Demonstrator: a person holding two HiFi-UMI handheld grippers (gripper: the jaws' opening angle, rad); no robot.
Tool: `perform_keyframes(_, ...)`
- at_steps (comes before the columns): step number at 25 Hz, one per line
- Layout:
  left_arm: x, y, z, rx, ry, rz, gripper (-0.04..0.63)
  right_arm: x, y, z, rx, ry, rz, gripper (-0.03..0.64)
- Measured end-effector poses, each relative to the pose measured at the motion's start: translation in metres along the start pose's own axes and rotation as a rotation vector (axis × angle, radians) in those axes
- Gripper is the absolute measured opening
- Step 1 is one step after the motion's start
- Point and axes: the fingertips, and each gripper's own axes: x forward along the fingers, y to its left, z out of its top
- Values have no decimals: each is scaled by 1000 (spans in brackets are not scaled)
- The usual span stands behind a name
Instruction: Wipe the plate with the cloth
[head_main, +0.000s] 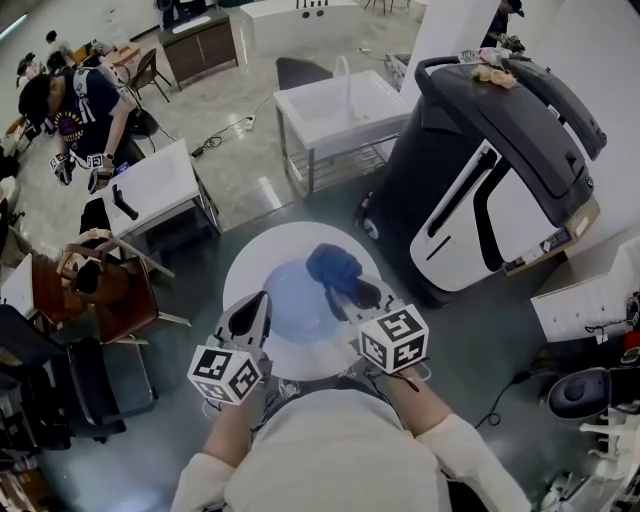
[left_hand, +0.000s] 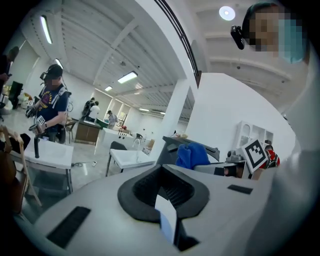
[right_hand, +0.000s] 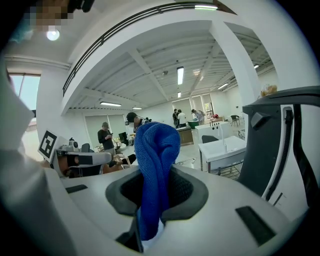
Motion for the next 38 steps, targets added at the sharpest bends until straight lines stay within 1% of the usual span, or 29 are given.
perform_keyframes(7,-11,-24,10,61,-20,-10,32,-8,8,10,-3,-38,23,92)
perform_keyframes(13,-21,-28,16,75,-38,-1,32,-10,17,15,-14,-52,42,92)
perform_keyframes(22,-24,-27,20,70,-47,20,32,-12,22,18,-34,-46,57,92)
perform_keyframes(29,-26,-24,19,67,-56,24,32,-9,20,13,-49,-25,41,91)
perform_keyframes(38,-26,-22,18,43,-57,18,32,-7,17,11,-47,-14,29,91)
